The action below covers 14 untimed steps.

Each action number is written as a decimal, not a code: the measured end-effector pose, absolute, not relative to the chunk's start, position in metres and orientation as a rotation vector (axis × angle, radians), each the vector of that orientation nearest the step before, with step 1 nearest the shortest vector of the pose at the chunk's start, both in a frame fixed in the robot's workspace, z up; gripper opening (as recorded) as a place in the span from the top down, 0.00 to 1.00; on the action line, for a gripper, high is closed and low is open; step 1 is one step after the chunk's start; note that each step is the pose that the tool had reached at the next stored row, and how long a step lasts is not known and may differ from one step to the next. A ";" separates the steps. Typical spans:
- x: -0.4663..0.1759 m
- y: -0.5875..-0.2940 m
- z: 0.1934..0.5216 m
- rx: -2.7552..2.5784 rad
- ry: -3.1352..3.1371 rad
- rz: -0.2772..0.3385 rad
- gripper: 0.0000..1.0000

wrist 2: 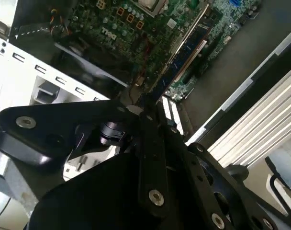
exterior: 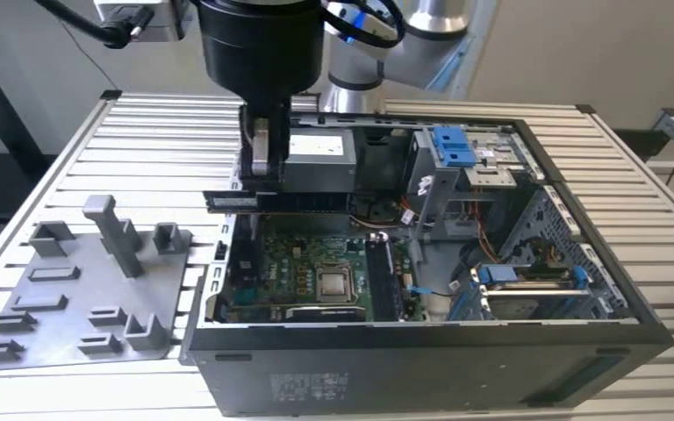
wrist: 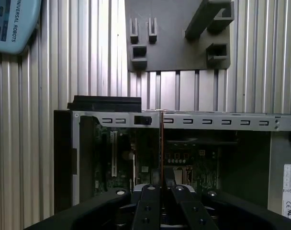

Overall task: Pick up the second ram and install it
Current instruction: 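Pick up the second ram and move it above second insertion slot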

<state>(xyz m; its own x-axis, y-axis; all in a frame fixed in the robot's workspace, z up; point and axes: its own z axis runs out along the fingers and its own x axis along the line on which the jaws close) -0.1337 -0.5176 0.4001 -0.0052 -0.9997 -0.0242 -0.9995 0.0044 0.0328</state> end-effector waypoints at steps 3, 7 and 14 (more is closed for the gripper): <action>-0.122 -0.518 0.400 2.211 -2.222 -0.064 0.86; -0.106 -0.518 0.400 2.211 -2.221 -0.065 0.86; -0.080 -0.518 0.400 2.210 -2.221 -0.066 0.86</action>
